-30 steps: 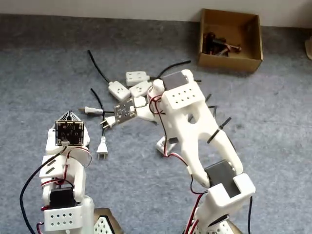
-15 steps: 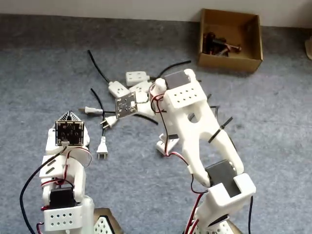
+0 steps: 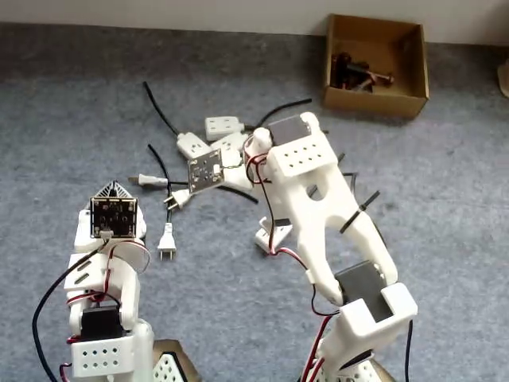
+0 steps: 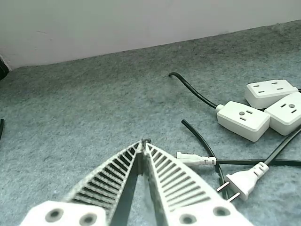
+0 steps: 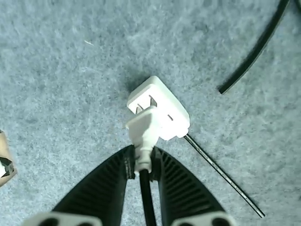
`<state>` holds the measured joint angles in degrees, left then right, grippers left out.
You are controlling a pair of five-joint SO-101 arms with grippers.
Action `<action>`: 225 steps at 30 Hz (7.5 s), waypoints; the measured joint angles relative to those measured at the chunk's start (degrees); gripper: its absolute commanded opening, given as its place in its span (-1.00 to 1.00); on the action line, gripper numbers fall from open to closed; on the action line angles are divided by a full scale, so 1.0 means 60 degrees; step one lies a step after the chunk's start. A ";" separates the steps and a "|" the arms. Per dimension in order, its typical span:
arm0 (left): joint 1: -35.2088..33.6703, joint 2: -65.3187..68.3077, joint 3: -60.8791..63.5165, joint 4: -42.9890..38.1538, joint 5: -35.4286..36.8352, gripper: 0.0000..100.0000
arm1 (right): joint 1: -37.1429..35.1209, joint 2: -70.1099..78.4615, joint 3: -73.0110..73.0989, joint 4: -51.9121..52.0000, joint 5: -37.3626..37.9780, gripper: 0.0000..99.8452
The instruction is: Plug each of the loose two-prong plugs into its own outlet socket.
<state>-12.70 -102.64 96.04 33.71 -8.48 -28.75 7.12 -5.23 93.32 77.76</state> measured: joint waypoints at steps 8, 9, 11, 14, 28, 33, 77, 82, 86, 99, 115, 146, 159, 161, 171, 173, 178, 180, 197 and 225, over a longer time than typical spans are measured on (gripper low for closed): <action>0.0000 0.0000 0.0000 0.0000 0.0000 -0.99 | 0.0015 0.0000 0.0000 0.0000 -0.0073 -0.99; 0.0000 0.0000 0.0000 0.0000 0.0000 -0.99 | 0.0015 0.0000 0.0000 -0.0044 -0.0205 -0.99; 0.0000 0.0000 0.0000 0.0000 0.0000 -0.99 | 0.0015 0.0000 0.0000 -0.0176 -0.0454 -0.99; 0.0000 0.0000 0.0000 0.0000 0.0000 -0.99 | 0.0015 0.0000 0.0000 -0.0220 -0.0586 -0.99; 0.0000 0.0000 0.0000 0.0000 0.0000 -0.99 | 0.0029 0.0601 0.0366 -0.0234 -0.0952 -0.99; 0.0000 0.0000 0.0000 0.0000 0.0000 -0.99 | 0.0044 0.0601 0.0366 -0.0161 -0.0908 -0.99; 0.0000 0.0000 0.0000 0.0000 0.0000 -0.99 | -0.0454 0.0601 0.0366 -0.0161 -0.0615 -0.99; 0.0000 0.0000 0.0000 0.0000 0.0000 -0.99 | -0.0352 0.0601 0.0366 -0.0161 -0.0601 -0.99; 0.0000 0.0000 0.0000 0.0000 0.0000 -0.99 | -0.0190 0.0601 0.0366 -0.0161 -0.0586 -0.99; 0.0000 0.0000 0.0000 0.0000 0.0000 -0.99 | 0.0000 0.0601 0.0366 -0.0161 -0.0498 -0.99; 0.0000 0.0000 0.0000 0.0000 0.0000 -0.99 | 0.0278 0.0601 0.0366 -0.0308 -0.0322 -0.99; 0.0000 0.0000 0.0000 0.0000 0.0000 -0.99 | -0.0103 0.1905 0.0000 -0.0161 -0.0527 -0.99; 0.0000 0.0000 0.0000 0.0000 0.0000 -0.99 | -0.0498 0.1905 -0.1143 0.0879 -0.1026 -0.99; 0.0000 0.0000 0.0000 0.0000 0.0000 -0.99 | -0.0571 0.1905 -0.1143 0.0879 -0.1040 -0.99; 0.0000 0.0000 0.0000 0.0000 0.0000 -0.99 | -0.0586 0.1905 -0.1143 0.0908 -0.1055 -0.99; 0.0000 0.0000 0.0000 0.0000 0.0000 -0.99 | -0.0586 0.1905 -0.1143 0.0908 -0.1055 -0.99; 0.0000 0.0000 0.0000 0.0000 0.0000 -0.99 | -0.0586 0.1905 -0.1143 0.0923 -0.1055 -0.99; 0.0000 0.0000 0.0000 0.0000 0.0000 -0.99 | -0.0586 0.1905 -0.1143 0.0923 -0.1055 -0.99; 0.0000 0.0000 0.0000 0.0000 0.0000 -0.99 | 0.0176 0.1905 -0.1143 0.0923 -0.1055 -0.99; 0.0000 0.0000 0.0000 0.0000 0.0000 -0.99 | 0.3238 0.1905 -0.1143 0.0894 -0.0850 -0.99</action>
<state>-12.70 -102.64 96.04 33.71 -8.48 -9.32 18.55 -12.09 98.68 72.66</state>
